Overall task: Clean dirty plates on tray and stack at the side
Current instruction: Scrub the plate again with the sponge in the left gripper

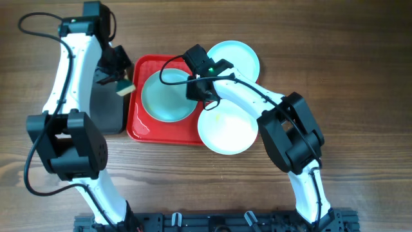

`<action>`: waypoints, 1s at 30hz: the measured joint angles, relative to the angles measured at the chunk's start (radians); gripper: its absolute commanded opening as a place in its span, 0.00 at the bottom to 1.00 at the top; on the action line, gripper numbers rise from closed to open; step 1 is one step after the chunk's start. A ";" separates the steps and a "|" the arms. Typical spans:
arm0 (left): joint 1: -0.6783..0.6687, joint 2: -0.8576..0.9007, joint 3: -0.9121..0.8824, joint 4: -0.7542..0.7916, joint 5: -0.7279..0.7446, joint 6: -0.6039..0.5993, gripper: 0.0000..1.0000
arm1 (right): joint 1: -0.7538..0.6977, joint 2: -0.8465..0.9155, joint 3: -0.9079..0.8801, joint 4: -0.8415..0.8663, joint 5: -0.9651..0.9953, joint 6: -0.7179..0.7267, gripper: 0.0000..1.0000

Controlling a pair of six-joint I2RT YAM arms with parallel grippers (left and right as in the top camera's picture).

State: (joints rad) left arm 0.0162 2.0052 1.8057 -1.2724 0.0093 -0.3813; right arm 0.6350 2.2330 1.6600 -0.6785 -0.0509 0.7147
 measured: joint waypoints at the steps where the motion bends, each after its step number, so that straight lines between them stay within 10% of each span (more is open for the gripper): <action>1: -0.008 0.000 0.000 0.000 0.012 0.000 0.04 | 0.000 0.000 0.000 0.000 0.003 0.004 0.04; 30: -0.207 -0.019 -0.441 0.410 0.143 0.161 0.04 | -0.004 0.000 -0.005 0.055 0.006 -0.093 0.04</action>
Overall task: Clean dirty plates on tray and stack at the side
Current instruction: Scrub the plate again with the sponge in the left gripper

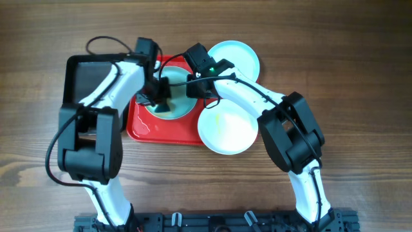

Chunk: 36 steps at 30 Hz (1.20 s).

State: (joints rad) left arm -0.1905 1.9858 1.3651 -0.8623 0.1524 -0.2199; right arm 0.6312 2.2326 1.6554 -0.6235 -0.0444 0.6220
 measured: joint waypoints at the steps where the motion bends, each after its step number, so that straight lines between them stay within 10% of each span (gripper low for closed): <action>1: -0.013 0.000 -0.001 -0.005 0.026 0.027 0.04 | 0.000 0.000 0.000 0.000 0.000 0.000 0.04; 10: -0.043 0.000 -0.008 0.023 0.056 0.093 0.04 | -0.005 0.000 -0.002 0.004 0.000 -0.011 0.04; 27: -0.046 -0.004 -0.010 0.128 -0.554 -0.199 0.04 | 0.005 0.000 -0.002 0.019 -0.026 -0.018 0.04; 36: -0.068 -0.004 -0.014 0.197 -0.304 -0.090 0.04 | -0.004 0.000 -0.002 0.008 -0.014 -0.022 0.04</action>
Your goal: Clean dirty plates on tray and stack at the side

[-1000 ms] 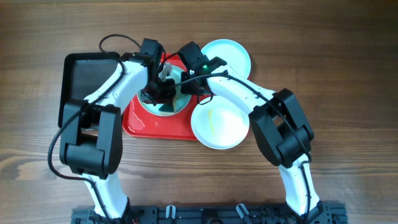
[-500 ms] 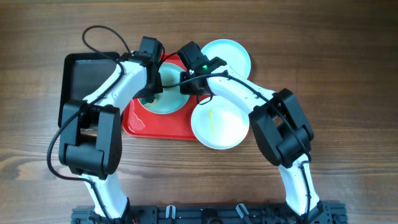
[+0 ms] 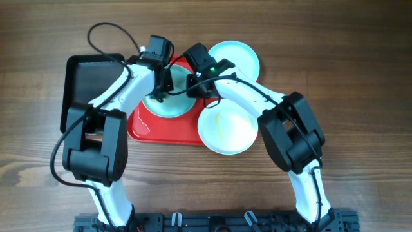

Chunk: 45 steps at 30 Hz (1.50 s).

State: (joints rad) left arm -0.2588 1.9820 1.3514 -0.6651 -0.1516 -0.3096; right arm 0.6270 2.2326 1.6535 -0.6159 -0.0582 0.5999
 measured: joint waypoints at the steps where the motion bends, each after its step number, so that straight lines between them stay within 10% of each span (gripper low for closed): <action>1: -0.002 0.000 0.000 0.004 0.064 0.028 0.04 | -0.002 0.000 0.000 -0.001 0.000 0.000 0.04; 14: -0.005 0.000 0.000 -0.071 0.348 0.184 0.04 | -0.002 0.000 -0.002 -0.001 -0.002 -0.013 0.04; 29: -0.022 -0.005 -0.003 -0.087 -0.216 -0.076 0.04 | 0.003 0.000 -0.002 -0.005 -0.024 -0.030 0.04; 45: -0.013 -0.005 0.036 0.003 -0.246 -0.127 0.04 | 0.003 0.000 -0.002 -0.012 -0.024 -0.030 0.04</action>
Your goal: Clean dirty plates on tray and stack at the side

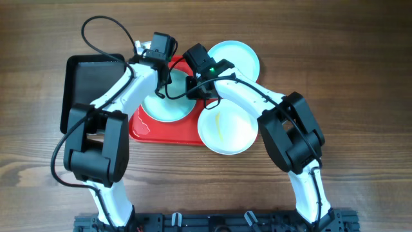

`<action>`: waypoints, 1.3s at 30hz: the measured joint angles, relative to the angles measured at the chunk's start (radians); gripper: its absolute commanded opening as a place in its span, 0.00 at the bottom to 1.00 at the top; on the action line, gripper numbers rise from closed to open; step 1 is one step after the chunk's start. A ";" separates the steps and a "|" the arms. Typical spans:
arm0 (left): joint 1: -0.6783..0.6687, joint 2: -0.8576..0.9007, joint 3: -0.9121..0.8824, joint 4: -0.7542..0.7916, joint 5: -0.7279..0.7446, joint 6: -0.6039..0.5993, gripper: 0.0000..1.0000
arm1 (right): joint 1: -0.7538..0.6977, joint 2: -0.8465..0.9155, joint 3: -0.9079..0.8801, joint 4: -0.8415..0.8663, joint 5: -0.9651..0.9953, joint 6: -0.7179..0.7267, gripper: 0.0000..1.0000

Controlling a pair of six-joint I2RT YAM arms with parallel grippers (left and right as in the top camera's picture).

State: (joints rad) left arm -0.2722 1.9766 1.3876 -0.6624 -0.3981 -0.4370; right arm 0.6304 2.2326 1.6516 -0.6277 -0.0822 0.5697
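Observation:
A pale green plate (166, 108) lies in the red tray (161, 132). My left gripper (161, 80) points down onto the plate's far part. Its own wrist hides the fingers and whatever is between them. My right gripper (193, 89) sits at the plate's right rim, its fingers also covered from above. A white plate (226, 129) with a faint yellowish smear rests on the table, overlapping the tray's right edge. Another pale plate (237, 57) lies behind it at the back right.
A black tray (87, 87) lies on the wooden table left of the red tray. The left arm's cable loops above it. Both forearms cross over the red tray and the white plate.
My left gripper has shifted a little toward the far edge of the plate on the tray. The right gripper, the plates and the trays are where they were.
My left gripper first held a sponge at the black tray's right edge while the right gripper sat at the plate's right rim. Then the left gripper was down on the plate, and it has stood at slightly different spots on the plate since. The right gripper stayed put.

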 measured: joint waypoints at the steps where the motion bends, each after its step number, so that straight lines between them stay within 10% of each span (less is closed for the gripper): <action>1: 0.006 -0.002 0.020 -0.045 0.015 -0.002 0.04 | 0.000 0.000 0.000 0.000 0.000 0.000 0.04; 19: 0.440 -0.172 0.123 -0.404 0.316 -0.051 0.04 | 0.005 -0.050 -0.001 -0.023 -0.025 -0.221 0.04; 39: 0.450 -0.170 0.123 -0.400 0.364 -0.055 0.04 | 0.427 -0.304 0.006 -0.037 1.239 -0.303 0.04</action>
State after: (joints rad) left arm 0.1776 1.8065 1.5105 -1.0622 -0.0345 -0.4923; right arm 1.0576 1.9282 1.6573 -0.6647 1.1572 0.2665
